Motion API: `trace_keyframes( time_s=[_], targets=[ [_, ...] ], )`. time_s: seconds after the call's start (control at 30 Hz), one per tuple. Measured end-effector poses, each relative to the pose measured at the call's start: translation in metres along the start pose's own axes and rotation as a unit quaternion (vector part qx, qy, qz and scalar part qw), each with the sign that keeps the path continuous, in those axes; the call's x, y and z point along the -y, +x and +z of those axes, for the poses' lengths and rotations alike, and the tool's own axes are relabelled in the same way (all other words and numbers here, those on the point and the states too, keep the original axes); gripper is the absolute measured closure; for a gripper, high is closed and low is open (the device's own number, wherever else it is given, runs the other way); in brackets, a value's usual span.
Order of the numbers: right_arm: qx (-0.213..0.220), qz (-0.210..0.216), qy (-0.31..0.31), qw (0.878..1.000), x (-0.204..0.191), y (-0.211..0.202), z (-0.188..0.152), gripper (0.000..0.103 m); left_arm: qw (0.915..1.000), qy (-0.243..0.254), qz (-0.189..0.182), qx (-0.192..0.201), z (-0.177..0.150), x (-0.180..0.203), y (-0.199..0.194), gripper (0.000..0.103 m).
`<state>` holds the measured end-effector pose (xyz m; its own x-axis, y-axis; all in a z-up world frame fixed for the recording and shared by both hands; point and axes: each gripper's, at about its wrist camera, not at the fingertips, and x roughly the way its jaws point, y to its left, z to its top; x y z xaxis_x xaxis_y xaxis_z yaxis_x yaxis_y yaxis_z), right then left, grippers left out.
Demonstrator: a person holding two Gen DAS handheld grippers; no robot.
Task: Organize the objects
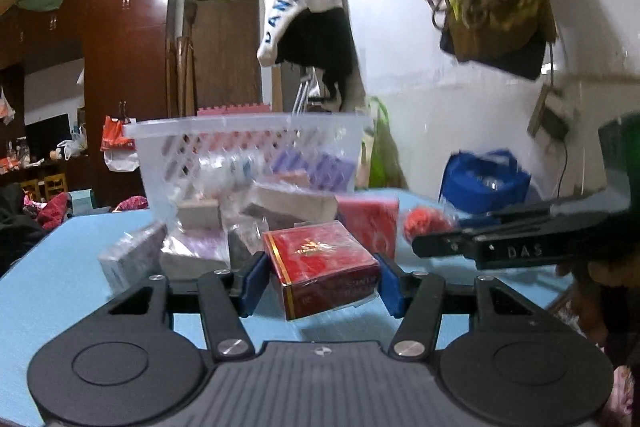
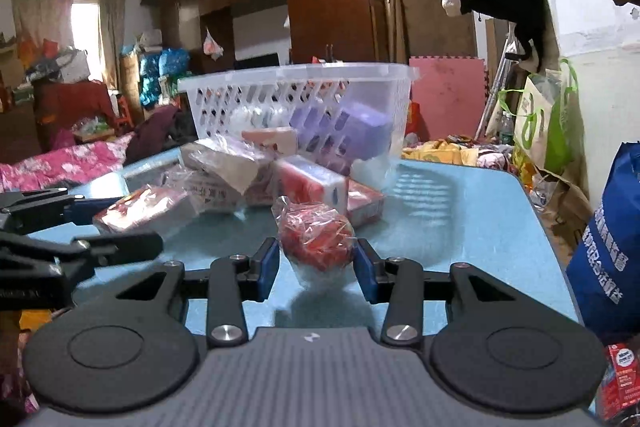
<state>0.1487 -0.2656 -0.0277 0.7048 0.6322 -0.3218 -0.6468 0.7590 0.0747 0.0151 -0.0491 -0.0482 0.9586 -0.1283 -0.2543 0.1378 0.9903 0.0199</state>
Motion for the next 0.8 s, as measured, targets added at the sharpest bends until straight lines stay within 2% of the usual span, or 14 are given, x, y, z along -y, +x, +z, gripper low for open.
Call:
trace_keyframes(
  time_s=[0.17,0.33,0.43,0.53,0.63,0.7,0.77,0.8],
  targets=[
    [0.023,0.008,-0.003,1.0,-0.003,-0.003,0.02,0.058,0.9996,-0.021,-0.003,0.019,0.02,-0.023,-0.004,0.043],
    [0.068,0.015,-0.029,0.997,-0.009,0.007,0.084,0.058,0.9978,-0.028,0.009,0.06,0.086,-0.051,0.012,0.043],
    [0.077,-0.002,-0.052,0.996,-0.015,0.028,0.129,0.058,0.9985,-0.03,0.009,0.045,0.13,-0.066,0.043,0.043],
    [0.055,-0.01,-0.064,0.996,-0.016,0.063,0.16,0.058,0.9984,-0.05,0.025,0.006,0.159,-0.086,0.085,0.043],
    [0.021,-0.023,-0.066,0.997,-0.011,0.099,0.173,0.058,0.9956,-0.082,0.029,-0.036,0.168,-0.106,0.12,0.043],
    [-0.002,-0.03,-0.066,0.997,-0.007,0.12,0.176,0.058,0.9941,-0.092,0.034,-0.046,0.166,-0.116,0.133,0.043],
    [-0.014,-0.029,-0.065,0.997,-0.006,0.129,0.173,0.055,0.9936,-0.081,0.047,-0.064,0.163,-0.121,0.142,0.03],
    [-0.014,-0.032,-0.069,0.997,-0.007,0.13,0.171,0.045,0.9927,-0.08,0.058,-0.069,0.16,-0.123,0.146,0.026]
  ],
)
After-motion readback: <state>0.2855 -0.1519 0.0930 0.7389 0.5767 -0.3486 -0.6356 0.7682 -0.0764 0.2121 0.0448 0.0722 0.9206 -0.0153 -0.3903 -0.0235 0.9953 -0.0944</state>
